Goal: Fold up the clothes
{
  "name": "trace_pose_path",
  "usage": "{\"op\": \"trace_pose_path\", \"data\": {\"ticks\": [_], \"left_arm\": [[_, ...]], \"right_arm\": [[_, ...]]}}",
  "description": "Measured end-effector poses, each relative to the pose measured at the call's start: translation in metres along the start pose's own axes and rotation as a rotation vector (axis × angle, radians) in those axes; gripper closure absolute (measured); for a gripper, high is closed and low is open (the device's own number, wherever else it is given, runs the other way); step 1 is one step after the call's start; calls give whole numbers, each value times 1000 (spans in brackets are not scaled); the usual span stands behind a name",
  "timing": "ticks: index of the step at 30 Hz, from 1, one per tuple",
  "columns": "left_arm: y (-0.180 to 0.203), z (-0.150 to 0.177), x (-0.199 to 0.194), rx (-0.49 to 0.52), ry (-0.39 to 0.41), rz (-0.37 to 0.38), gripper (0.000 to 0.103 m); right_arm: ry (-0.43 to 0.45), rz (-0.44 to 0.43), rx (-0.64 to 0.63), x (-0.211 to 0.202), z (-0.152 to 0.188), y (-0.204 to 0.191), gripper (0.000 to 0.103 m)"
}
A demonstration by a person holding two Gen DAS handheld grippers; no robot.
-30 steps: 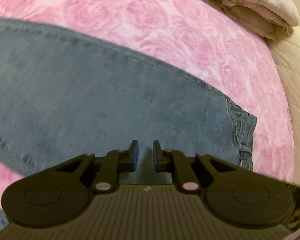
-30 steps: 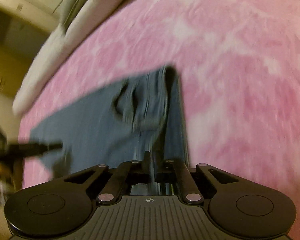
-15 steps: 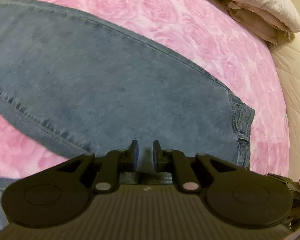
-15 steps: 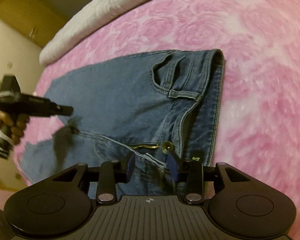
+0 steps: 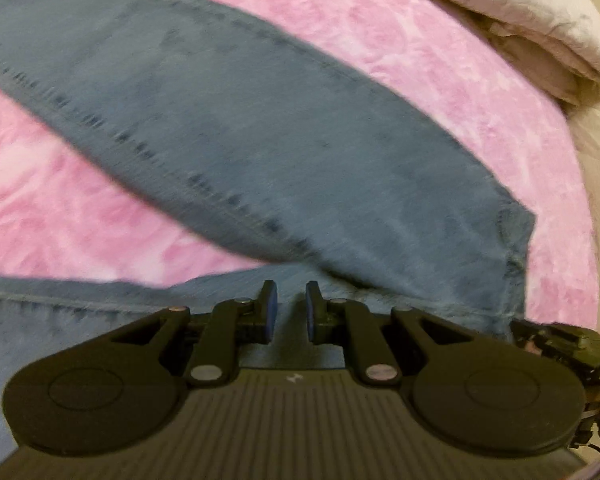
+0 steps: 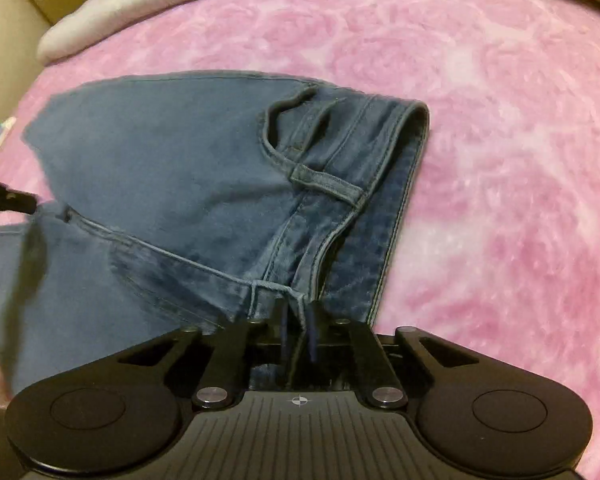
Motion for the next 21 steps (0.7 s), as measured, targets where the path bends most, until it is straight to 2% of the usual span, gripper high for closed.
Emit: {"op": "trace_pose_path", "data": {"ticks": [2,5,6,10,16,19,21], "left_arm": [[-12,8,-9,7,22,-23,93],[-36,25,-23,-13,35,-62,93],[-46,31,-27,-26,38,-75,93],[-76,61,-37,-65,30,-117,93],[-111,101,-32,-86,14,-167,93],[-150,114,-38,-143,10,-225,93],[-179,120,-52,-193,33,-249,93]], "right_arm": [[12,44,87,-8,2,4,86],[67,226,157,-35,13,8,82],[83,257,149,-45,21,3,82],[83,208,88,-54,53,-43,82],[-63,262,94,-2,98,-73,82],[-54,243,185,-8,109,-69,83],[-40,279,246,-23,106,-69,83]]}}
Point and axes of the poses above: each gripper's, at about its wrist camera, not at the fingertips, and x roughly the way its jaws point, y to its right, z to its underside, the point moved 9 cm from there along x, roughly the way its jaws point, and after that the axes turned 9 degrees about -y, right-handed, at the moved point
